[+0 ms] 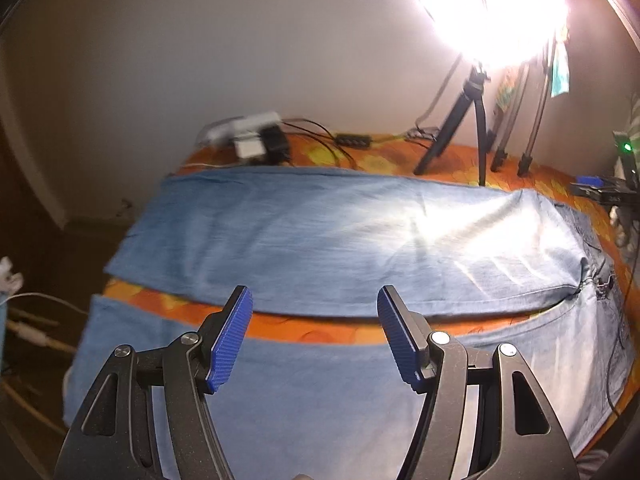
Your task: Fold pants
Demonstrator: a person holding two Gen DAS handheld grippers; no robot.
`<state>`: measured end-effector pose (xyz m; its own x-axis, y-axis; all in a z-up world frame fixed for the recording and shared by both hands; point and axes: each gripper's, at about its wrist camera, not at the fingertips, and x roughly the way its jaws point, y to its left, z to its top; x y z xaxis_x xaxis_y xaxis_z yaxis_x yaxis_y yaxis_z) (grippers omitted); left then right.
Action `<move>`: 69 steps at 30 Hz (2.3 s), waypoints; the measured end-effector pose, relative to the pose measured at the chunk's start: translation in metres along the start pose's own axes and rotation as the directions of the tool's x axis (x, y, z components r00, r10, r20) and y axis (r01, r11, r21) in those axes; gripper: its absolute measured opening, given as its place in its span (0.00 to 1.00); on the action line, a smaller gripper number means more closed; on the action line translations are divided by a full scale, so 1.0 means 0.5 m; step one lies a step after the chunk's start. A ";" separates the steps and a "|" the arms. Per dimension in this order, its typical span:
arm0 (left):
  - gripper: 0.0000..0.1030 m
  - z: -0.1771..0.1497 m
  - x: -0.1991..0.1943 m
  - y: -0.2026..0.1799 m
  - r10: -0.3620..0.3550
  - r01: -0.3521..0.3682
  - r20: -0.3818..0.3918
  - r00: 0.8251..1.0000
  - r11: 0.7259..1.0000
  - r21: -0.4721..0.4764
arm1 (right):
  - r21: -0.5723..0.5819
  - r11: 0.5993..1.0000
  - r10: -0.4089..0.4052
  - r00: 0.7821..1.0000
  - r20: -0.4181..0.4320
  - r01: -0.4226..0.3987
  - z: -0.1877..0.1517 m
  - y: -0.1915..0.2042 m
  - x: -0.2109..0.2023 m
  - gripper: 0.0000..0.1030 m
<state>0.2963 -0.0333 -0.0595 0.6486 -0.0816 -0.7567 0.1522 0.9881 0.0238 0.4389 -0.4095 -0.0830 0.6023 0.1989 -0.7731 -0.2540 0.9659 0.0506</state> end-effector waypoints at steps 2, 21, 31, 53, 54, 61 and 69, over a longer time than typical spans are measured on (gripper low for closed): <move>0.63 0.013 0.042 -0.023 -0.010 0.011 -0.026 1.000 1.000 0.018 | -0.021 1.000 0.011 1.000 -0.016 -0.012 0.008 -0.003 0.036 0.91; 0.63 0.140 0.254 -0.057 -0.051 0.045 -0.135 0.990 0.998 -0.053 | -0.098 0.986 0.121 0.981 -0.154 -0.137 0.027 -0.024 0.244 0.90; 0.63 0.204 0.306 -0.032 -0.073 0.052 -0.139 0.988 0.988 -0.148 | -0.098 0.991 0.077 0.983 -0.165 -0.094 0.023 -0.019 0.226 0.16; 0.63 0.241 0.413 0.071 -0.213 0.084 -0.181 0.960 0.837 -0.540 | -0.330 0.943 0.008 0.994 0.110 0.029 -0.140 0.207 -0.082 0.06; 0.63 0.238 0.420 0.077 -0.214 0.078 -0.184 0.960 0.828 -0.555 | -0.328 0.944 0.008 0.993 0.114 0.030 -0.139 0.204 -0.085 0.06; 0.35 0.227 0.443 0.107 -0.166 0.029 -0.179 0.970 0.808 -0.589 | -0.313 0.949 0.003 0.992 0.127 0.037 -0.139 0.202 -0.103 0.06; 0.07 0.225 0.409 0.122 -0.144 0.062 -0.092 0.985 0.804 -0.591 | -0.305 0.951 0.004 0.990 0.138 0.039 -0.137 0.216 -0.129 0.06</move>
<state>0.5221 -0.0045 -0.1394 0.5485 -0.2103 -0.8093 -0.2779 0.8670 -0.4137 0.3211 -0.3294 -0.0710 0.7001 0.2235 -0.6782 -0.4491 0.8762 -0.1749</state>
